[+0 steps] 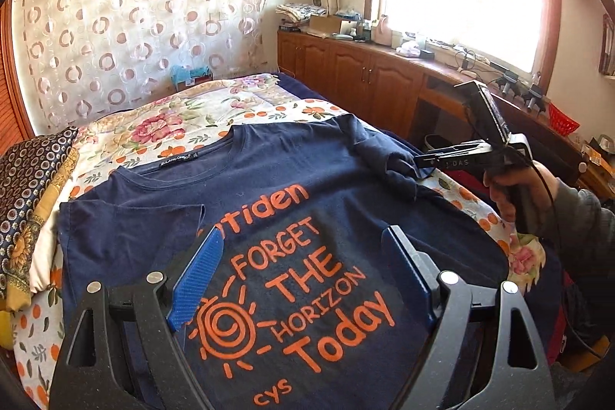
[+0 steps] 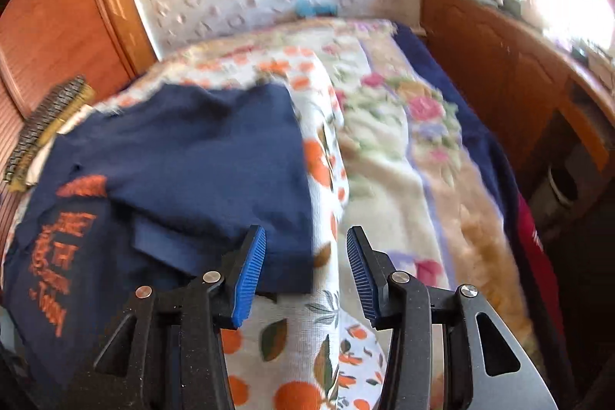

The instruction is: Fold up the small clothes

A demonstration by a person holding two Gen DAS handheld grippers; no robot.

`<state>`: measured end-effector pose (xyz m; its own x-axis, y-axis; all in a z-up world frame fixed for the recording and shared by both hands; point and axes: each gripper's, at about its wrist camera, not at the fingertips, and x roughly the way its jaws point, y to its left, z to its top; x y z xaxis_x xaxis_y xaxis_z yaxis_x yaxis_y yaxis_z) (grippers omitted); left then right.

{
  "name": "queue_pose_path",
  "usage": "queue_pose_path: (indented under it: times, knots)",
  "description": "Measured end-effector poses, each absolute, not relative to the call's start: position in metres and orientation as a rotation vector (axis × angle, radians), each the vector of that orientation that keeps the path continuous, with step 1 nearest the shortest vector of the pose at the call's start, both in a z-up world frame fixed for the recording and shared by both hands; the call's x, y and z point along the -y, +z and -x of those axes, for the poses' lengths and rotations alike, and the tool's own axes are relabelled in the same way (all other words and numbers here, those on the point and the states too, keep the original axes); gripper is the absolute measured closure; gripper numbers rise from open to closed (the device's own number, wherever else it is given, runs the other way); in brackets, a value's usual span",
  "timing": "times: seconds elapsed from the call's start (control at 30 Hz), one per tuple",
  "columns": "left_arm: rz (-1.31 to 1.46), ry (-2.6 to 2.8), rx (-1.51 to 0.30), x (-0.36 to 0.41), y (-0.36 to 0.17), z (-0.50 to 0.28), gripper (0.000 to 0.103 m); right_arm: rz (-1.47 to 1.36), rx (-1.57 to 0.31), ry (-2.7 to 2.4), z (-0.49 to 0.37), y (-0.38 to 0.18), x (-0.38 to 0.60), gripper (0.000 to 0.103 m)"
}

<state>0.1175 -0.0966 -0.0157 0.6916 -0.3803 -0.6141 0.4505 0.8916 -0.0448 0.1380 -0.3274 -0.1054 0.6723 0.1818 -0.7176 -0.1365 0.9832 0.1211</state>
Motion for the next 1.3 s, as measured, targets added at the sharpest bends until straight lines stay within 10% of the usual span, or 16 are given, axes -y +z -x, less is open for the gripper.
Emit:
queue_pose_path:
  times: [0.2, 0.3, 0.9, 1.03, 1.3]
  knots:
    - [-0.097, -0.450, -0.661, 0.086, -0.019, -0.113, 0.018, 0.042, -0.790, 0.198, -0.132, -0.101, 0.313, 0.070]
    - [-0.083, -0.437, -0.662, 0.079, -0.021, -0.113, 0.018, 0.082, -0.812, 0.236, -0.135, -0.096, 0.309, 0.100]
    - [-0.018, -0.359, -0.682, 0.034, -0.033, -0.113, 0.018, 0.176, -0.636, 0.592, -0.154, -0.005, 0.160, 0.100]
    - [-0.016, -0.358, -0.684, 0.031, -0.036, -0.112, 0.018, 0.176, -0.641, 0.537, -0.159, -0.012, 0.155, 0.074]
    - [0.001, -0.363, -0.689, 0.030, -0.042, -0.113, 0.018, 0.172, -0.706, 0.368, -0.128, -0.048, 0.205, 0.068]
